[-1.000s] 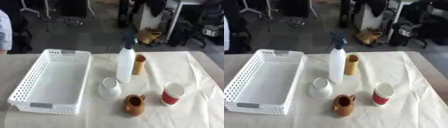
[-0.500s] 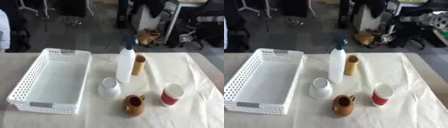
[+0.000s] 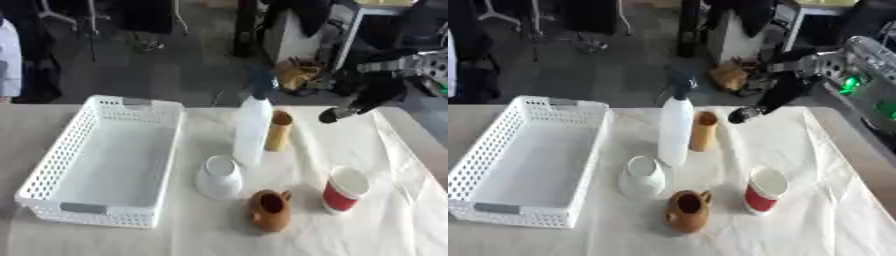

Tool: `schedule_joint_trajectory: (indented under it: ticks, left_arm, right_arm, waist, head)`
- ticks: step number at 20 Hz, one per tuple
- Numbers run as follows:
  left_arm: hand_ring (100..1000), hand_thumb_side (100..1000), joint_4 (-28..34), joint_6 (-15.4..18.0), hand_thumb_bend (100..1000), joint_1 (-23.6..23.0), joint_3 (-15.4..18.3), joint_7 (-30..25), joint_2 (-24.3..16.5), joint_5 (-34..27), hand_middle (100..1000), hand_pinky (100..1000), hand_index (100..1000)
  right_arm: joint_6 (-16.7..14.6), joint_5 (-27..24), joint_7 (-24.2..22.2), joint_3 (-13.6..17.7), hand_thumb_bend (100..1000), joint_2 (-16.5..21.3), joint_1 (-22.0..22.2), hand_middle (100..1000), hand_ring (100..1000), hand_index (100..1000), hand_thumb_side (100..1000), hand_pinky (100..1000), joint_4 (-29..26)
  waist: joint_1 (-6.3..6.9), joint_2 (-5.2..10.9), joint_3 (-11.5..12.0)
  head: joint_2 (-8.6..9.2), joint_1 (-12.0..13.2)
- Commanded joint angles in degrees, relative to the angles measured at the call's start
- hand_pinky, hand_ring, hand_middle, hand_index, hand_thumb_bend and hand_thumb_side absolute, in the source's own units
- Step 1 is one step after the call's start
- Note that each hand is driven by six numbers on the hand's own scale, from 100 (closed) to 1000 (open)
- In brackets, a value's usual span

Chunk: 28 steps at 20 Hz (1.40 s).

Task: Pick up objects on the table and place them in the box.

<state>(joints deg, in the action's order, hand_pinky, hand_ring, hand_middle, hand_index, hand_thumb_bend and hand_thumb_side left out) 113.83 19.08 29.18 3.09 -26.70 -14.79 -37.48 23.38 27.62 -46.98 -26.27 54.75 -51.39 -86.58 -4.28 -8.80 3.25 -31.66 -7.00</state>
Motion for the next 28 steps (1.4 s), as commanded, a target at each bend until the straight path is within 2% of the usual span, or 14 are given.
schedule_joint_trajectory:
  ticks: [1, 7, 9, 12, 18, 27, 28]
  left_arm:
    - [930, 842, 0.8, -0.3, 100, 0.7, 0.1, -0.1, -0.3, 0.0, 838, 960, 877]
    - [926, 845, 0.8, -0.5, 100, 0.8, 0.2, -0.3, -0.1, 0.1, 833, 958, 872]
    - [925, 845, 0.8, -0.6, 100, 0.8, 0.2, -0.4, -0.1, 0.1, 831, 957, 871]
    - [922, 847, 0.8, -0.7, 100, 0.8, 0.3, -0.6, -0.1, 0.2, 827, 957, 868]
    - [912, 844, 0.8, -0.9, 100, 0.9, 0.2, -1.1, 0.0, 0.0, 816, 955, 860]
    - [904, 846, 0.8, -1.0, 100, 0.9, 0.4, -1.7, 0.1, -0.1, 807, 954, 853]
    - [902, 846, 0.8, -1.0, 100, 0.8, 0.4, -1.7, 0.1, -0.1, 805, 954, 851]
  right_arm:
    - [5.7, -1.7, -5.0, -0.2, 682, 0.1, -0.9, 1000, 977, 1000, 688, 841, 2.1]
    - [5.5, -1.6, -5.0, -1.2, 724, -2.5, -1.2, 991, 986, 1000, 658, 822, 7.0]
    - [4.4, 0.2, -5.0, -0.9, 710, -2.7, -0.8, 989, 993, 1000, 643, 817, 7.4]
    - [3.1, 1.4, -5.0, -0.7, 736, -2.4, 0.8, 991, 985, 1000, 624, 802, 7.3]
    - [1.8, 1.6, -5.0, -1.7, 761, -1.9, 3.9, 1000, 1000, 1000, 598, 844, 7.6]
    - [-0.3, 3.7, -5.0, -1.6, 768, -1.3, 7.1, 1000, 1000, 1000, 651, 885, 8.9]
    - [-0.4, 3.8, -5.0, -1.5, 773, -1.2, 7.4, 1000, 1000, 1000, 686, 898, 8.9]
  waist:
    - [0.12, 0.78, 0.1]
    - [0.10, 0.65, 0.5]
    - [0.16, 0.60, 0.7]
    - [0.21, 0.50, 0.8]
    - [0.25, 0.36, 0.9]
    - [0.58, 0.26, 0.8]
    - [0.62, 0.27, 0.8]
  head:
    - [-0.09, -0.1]
    - [-0.11, -0.2]
    - [-0.06, -0.1]
    - [-0.16, 0.0]
    - [-0.04, -0.1]
    - [-0.27, 0.1]
    - [-0.32, 0.2]
